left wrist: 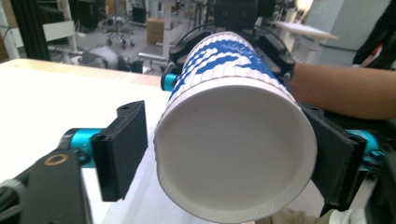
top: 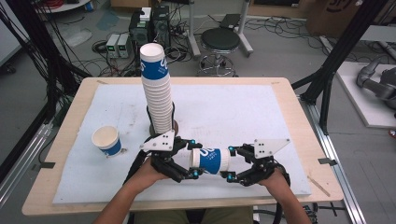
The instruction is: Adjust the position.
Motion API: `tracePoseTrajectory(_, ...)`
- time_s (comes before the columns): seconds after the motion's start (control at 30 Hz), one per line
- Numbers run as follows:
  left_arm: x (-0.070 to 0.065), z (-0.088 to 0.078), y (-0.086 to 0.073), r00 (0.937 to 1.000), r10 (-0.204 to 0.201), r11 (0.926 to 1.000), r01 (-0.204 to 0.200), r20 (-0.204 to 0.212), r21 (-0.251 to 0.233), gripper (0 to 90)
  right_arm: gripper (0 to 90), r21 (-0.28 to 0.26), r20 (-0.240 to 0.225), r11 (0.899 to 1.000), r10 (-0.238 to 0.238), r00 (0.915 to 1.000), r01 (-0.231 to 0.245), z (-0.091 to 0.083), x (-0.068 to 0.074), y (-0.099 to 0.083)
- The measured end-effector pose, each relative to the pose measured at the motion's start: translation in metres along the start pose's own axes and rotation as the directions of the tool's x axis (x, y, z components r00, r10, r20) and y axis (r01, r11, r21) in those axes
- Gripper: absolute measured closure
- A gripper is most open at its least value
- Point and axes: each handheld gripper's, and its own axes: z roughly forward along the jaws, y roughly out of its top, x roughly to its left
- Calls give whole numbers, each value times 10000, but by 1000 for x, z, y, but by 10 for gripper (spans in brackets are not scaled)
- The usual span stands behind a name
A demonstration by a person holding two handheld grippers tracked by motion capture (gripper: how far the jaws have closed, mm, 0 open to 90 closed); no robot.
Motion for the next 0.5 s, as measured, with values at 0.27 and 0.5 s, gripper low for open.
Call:
tracePoseTrajectory(0.27, -3, -3, 7, 9992, 212, 9986, -194, -353, 490, 166, 309, 621, 478, 9973, -416, 9980, 386, -4, 2, 4)
tracePoseTrajectory(0.5, -3, -7, 20, 9976, 465, 9936, -410, -508, 1052, 160, 308, 1290, 847, 9898, -719, 9938, 606, -7, 0, 9)
